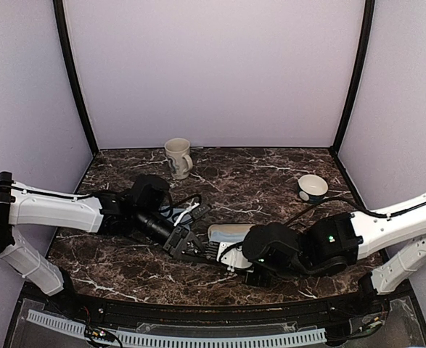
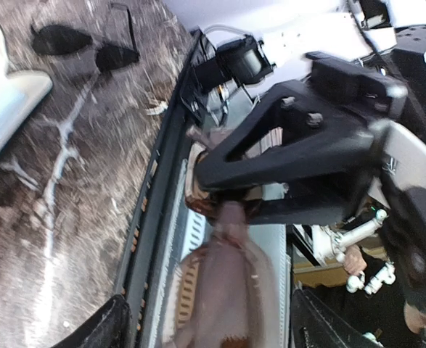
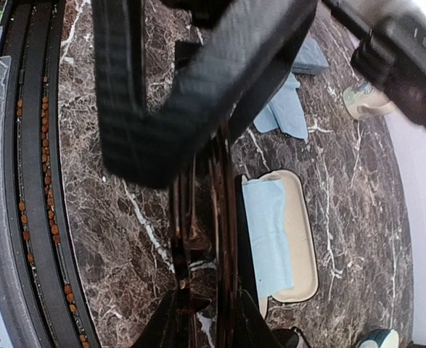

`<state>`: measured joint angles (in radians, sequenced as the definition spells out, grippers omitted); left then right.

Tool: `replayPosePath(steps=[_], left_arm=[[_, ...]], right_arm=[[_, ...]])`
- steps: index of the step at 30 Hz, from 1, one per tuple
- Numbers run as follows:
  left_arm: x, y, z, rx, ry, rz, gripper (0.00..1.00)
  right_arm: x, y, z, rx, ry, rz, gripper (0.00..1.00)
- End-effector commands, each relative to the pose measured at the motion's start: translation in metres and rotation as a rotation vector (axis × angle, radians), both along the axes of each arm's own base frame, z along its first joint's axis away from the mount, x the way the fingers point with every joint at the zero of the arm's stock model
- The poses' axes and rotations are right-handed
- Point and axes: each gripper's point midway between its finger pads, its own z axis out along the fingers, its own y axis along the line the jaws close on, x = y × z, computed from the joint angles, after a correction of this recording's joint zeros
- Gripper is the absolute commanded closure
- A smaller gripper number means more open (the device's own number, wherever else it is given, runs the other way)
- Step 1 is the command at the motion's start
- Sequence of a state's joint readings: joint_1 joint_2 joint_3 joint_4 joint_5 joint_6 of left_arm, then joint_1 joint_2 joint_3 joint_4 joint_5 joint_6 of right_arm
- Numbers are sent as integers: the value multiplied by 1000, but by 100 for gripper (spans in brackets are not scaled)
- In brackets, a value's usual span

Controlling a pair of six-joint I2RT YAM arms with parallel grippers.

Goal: Organize the sunglasses
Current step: Pass from the left arm to the right, then adjust the opened sunglasses case at the center of the board.

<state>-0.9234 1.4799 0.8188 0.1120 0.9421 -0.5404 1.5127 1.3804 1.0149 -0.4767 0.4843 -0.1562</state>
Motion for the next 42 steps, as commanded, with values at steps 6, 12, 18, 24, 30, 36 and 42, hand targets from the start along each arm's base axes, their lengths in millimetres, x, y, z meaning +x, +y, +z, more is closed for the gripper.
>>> replayPosePath(steps=[6,12,18,24,30,36,42], left_arm=[[69,25,35,-30,-225,310,23],[116,37,15,115,-327,522,24],[129,42,5,161,-358,583,24],[138,51,-1,179,-391,656,24],[139,58,-5,181,-423,672,24],[136,62,-3,166,-435,682,25],[133,69,-5,168,-439,701,25]], right_arm=[[24,-27,7,163,290,-73,78],[55,-36,11,182,339,-113,77],[84,-35,-13,79,435,-119,79],[113,-31,-27,32,477,-109,76],[120,-21,-32,-3,562,2,75],[120,-26,-56,-35,681,91,75],[121,-29,-75,-67,754,126,75]])
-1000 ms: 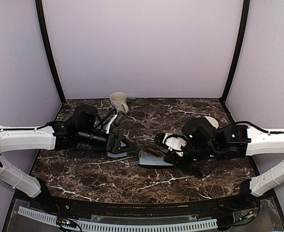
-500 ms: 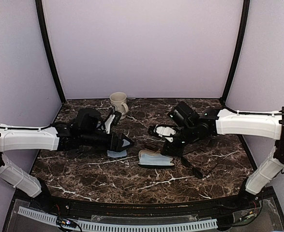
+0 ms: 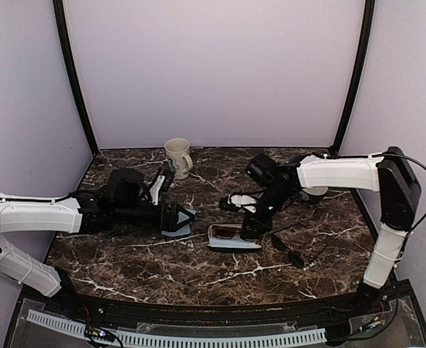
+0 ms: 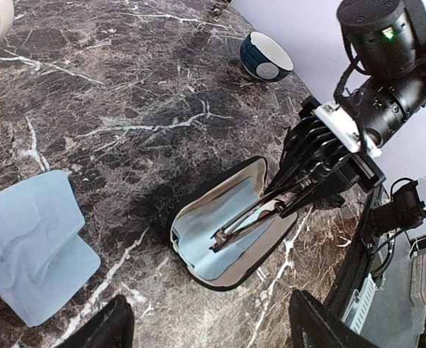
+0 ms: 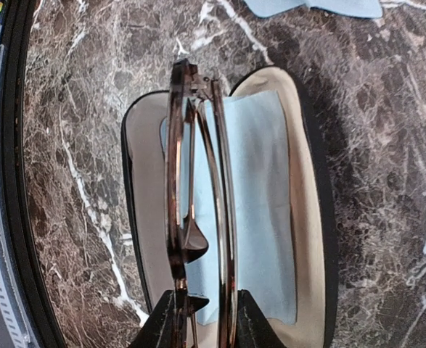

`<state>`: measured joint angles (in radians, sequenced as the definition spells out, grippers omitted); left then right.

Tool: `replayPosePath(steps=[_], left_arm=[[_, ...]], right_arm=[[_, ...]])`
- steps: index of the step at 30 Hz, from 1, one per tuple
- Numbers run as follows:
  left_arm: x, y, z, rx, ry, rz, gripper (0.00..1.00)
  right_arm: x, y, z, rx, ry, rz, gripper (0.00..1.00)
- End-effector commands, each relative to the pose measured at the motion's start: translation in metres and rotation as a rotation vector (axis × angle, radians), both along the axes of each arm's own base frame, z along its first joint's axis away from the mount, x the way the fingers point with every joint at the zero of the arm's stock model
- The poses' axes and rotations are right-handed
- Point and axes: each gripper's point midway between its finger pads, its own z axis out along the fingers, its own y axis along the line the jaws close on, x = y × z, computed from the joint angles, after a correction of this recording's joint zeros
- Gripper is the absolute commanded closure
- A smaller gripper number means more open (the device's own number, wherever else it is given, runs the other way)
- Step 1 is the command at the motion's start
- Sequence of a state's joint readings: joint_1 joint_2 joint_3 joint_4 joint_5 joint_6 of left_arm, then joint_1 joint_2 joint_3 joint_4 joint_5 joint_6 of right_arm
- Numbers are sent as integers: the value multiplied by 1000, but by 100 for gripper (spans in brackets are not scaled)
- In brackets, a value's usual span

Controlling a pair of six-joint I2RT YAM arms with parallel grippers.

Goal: Organize the sunglasses
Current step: Adjust the opened sunglasses case at the center of the board.

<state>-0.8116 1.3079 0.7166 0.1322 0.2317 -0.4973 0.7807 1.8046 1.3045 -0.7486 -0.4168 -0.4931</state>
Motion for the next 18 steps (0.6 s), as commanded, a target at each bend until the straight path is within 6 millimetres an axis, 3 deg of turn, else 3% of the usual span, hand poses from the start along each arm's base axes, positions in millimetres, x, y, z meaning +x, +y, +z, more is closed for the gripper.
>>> replayPosePath(steps=[1,18], left_arm=[[1,7,8,-20,-44,19,25],[1,5,3,-12,-30,16,26]], right_arm=[[-8,7,6,58,52,94,76],[-19,13,-8,85,127,132,71]])
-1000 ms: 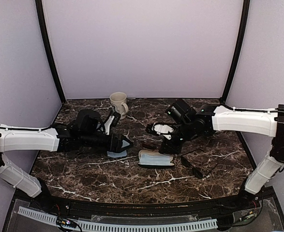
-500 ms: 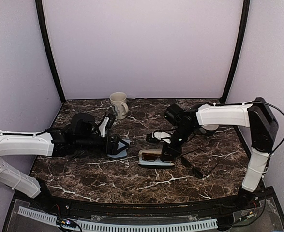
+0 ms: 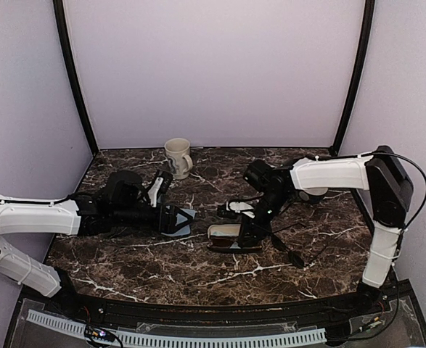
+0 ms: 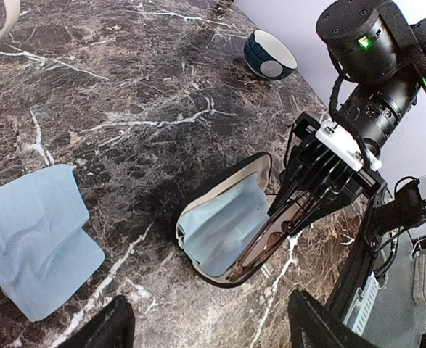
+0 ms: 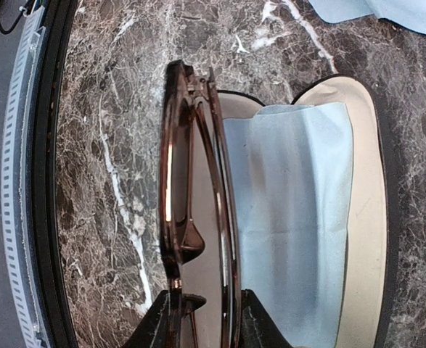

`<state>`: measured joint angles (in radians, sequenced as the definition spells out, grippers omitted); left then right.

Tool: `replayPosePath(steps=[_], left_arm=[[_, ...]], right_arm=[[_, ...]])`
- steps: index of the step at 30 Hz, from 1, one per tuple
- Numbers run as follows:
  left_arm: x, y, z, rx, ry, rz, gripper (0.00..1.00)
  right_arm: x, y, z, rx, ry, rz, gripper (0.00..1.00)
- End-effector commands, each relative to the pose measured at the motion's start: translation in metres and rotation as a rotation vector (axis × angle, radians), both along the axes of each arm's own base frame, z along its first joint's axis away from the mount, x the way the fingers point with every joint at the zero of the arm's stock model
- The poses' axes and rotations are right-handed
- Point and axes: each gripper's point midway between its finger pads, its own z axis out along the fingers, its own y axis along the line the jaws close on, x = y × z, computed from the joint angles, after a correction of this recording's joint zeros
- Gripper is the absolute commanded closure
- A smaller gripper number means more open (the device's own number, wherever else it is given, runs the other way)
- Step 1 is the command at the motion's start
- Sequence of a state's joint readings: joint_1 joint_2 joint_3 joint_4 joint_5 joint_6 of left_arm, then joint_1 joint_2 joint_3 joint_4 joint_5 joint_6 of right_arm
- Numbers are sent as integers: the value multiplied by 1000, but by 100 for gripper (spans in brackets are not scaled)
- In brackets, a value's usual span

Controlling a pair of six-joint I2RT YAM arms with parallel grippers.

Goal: Organize the sunglasses
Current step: Adjust the opened sunglasses case at the center of the board.

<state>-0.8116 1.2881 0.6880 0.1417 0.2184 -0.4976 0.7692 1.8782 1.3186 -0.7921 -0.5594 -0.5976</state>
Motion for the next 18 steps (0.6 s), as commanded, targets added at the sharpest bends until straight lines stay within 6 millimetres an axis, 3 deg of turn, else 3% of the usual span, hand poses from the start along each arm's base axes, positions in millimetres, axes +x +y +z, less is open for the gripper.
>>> replayPosePath(steps=[1,18], left_arm=[[4,-1,6,-15,-24,3,26],[18,-36,-15,15,-10,-99,34]], right_arm=[[0,7,6,40,9,20,71],[-21,11,-6,45,46,26,69]])
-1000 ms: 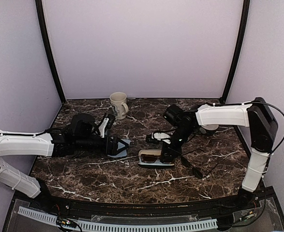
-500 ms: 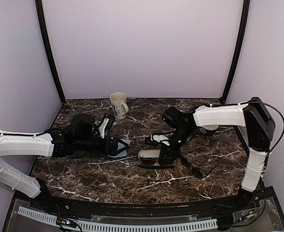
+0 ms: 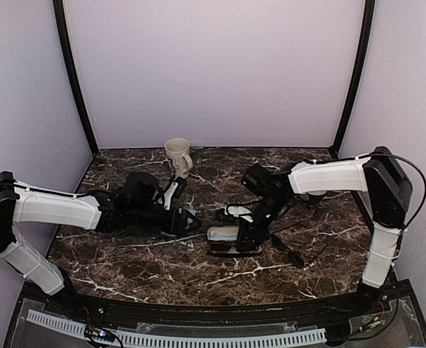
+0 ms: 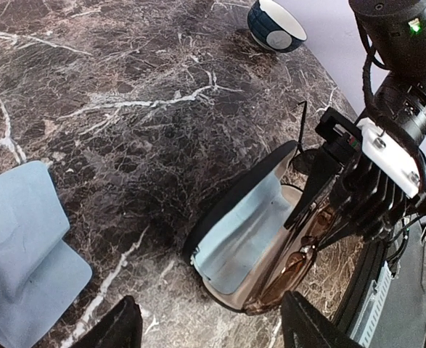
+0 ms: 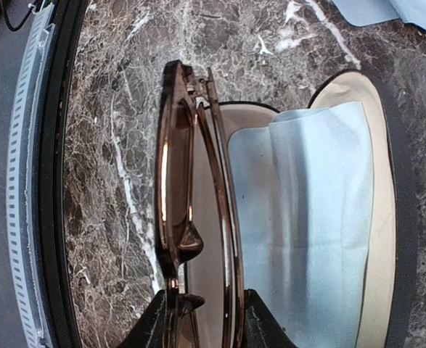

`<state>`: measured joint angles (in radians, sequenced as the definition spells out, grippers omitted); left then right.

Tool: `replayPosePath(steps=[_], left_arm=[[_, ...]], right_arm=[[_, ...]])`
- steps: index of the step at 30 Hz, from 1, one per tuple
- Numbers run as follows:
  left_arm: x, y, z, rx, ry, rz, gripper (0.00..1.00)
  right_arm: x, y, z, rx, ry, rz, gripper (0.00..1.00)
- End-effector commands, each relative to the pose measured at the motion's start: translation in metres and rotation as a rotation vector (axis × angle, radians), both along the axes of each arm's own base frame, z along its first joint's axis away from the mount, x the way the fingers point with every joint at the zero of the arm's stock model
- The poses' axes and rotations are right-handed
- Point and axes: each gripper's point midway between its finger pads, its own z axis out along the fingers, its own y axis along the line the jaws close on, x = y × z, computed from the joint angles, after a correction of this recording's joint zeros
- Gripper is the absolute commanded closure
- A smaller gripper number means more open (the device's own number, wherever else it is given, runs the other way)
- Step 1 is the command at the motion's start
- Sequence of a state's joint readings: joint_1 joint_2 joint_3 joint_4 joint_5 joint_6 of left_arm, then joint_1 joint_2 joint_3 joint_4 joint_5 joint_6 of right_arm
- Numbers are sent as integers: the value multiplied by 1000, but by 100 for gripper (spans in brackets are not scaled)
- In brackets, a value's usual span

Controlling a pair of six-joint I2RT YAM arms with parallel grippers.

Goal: Organize the sunglasses
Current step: Adjust the opened sunglasses case at the center of the board.

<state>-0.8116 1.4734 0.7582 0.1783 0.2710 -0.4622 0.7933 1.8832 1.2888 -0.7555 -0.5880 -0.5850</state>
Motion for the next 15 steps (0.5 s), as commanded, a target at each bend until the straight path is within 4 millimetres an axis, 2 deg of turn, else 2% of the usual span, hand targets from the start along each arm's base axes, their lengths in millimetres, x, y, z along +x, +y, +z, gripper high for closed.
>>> replayPosePath(steps=[1,9,15], left_arm=[[10,-13,17,-35,-60,-36,34],[12,-28,17,-41,-97,-117,36],[10,-40,7,-28,-117,-208,35]], right_arm=[[-10,5,0,27,23,7,69],[-10,1,-5,9,18,1,69],[-10,1,-7,6,14,-3,69]])
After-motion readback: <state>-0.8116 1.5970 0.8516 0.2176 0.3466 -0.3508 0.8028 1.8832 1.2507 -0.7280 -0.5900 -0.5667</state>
